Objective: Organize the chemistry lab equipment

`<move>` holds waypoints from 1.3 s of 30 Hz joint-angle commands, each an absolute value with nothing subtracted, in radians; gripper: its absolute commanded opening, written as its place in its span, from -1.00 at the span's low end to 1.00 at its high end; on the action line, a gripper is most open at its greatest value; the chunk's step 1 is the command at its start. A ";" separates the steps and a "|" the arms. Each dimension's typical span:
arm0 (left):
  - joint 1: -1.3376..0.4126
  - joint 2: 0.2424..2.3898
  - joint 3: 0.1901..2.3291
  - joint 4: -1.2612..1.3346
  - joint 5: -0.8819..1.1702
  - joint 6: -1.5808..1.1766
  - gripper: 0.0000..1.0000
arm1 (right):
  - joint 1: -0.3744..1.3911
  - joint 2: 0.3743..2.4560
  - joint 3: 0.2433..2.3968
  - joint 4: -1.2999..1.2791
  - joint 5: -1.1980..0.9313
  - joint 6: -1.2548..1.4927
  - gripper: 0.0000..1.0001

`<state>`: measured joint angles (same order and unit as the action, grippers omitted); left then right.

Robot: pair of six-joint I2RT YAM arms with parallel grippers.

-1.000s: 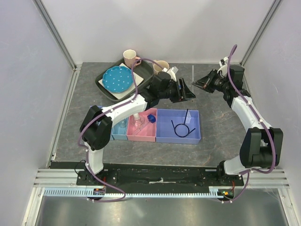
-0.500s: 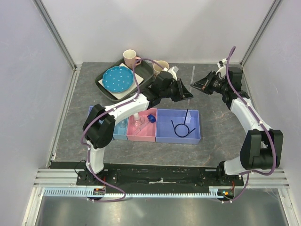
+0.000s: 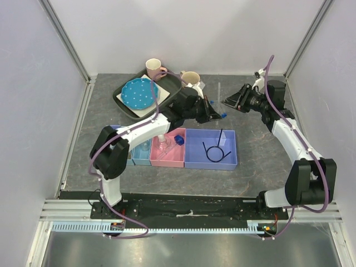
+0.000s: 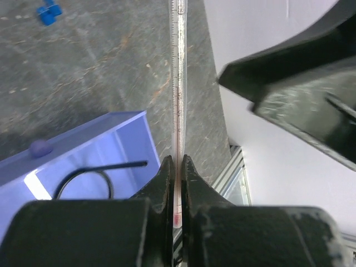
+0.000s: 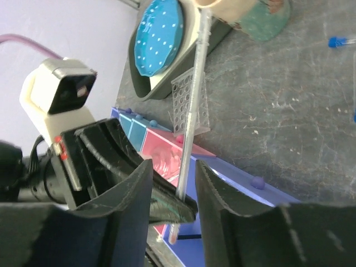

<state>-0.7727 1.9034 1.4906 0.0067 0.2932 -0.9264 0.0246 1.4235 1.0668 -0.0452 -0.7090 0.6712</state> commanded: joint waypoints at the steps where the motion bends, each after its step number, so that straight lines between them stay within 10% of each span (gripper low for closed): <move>1: -0.735 1.746 1.415 0.009 0.275 -0.816 -0.96 | 0.035 1.353 1.052 -0.008 -0.857 0.545 0.03; 11: -0.627 1.438 1.177 -0.185 0.268 -0.647 -0.97 | 0.034 1.301 1.048 0.087 -1.135 0.398 0.96; 24: -0.506 1.039 1.052 -0.604 0.176 -0.453 -0.96 | 0.055 1.298 1.100 -0.263 -1.140 -0.077 0.96; 39: -0.422 0.764 1.052 -0.937 -0.329 -0.448 -0.96 | 0.704 1.644 1.579 -0.670 -0.685 -0.769 0.96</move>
<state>-0.4408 0.8322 1.0523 -0.8242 -0.1280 -0.4358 0.5846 1.5375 1.4300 -0.6338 -0.8429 -0.6140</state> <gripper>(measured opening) 0.044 0.982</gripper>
